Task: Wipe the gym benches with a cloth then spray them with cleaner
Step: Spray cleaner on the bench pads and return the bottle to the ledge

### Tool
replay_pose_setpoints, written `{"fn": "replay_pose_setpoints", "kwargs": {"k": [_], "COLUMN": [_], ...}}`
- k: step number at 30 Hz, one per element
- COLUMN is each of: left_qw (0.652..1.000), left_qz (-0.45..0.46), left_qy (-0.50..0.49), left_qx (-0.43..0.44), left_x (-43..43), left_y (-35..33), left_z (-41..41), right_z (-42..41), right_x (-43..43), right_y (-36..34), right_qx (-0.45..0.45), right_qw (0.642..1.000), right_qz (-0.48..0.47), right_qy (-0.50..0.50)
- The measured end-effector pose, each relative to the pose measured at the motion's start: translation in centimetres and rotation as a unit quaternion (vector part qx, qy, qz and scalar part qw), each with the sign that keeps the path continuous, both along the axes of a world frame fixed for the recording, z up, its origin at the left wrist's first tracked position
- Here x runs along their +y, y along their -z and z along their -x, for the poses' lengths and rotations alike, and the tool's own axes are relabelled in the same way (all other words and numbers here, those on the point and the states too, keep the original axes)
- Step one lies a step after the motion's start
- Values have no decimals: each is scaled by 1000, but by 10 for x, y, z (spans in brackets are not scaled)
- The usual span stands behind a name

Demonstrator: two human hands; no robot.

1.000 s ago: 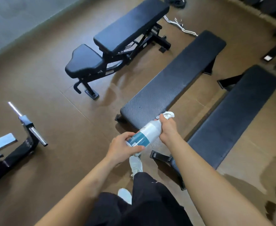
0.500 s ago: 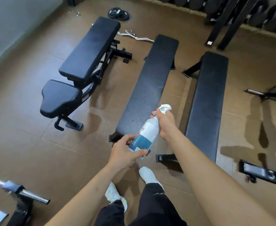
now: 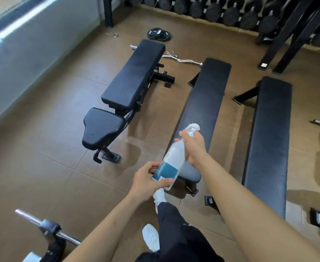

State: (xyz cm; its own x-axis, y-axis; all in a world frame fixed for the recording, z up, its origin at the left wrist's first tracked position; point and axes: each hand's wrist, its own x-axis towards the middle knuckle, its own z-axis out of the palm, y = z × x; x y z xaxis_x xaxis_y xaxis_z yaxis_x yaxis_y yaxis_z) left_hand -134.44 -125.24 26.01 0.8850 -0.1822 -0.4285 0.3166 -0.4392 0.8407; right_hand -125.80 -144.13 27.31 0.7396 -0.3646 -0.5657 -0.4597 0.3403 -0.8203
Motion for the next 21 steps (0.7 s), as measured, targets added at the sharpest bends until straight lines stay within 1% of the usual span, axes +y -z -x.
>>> {"fn": "replay_pose_setpoints", "kwargs": {"k": [6, 11, 14, 18, 21], "left_qw": [998, 993, 989, 986, 985], "left_qz": [-14, -46, -41, -29, -30], "left_qy": [-51, -101, -133, -153, -157], "left_qx": [33, 51, 56, 66, 67], "left_x": [41, 77, 96, 122, 140], "left_y": [4, 0, -4, -3, 3], "left_z": [-70, -145, -180, -215, -232], "right_z": [-86, -181, -227, -266, -285], "right_x": [55, 109, 139, 167, 188], "right_y": [18, 21, 22, 27, 30], "right_qx": [1, 9, 14, 22, 26], "right_qw": [998, 990, 987, 982, 981], "right_qz": [-24, -3, 1, -37, -15], "right_qy": [-59, -138, -159, -181, -191]}}
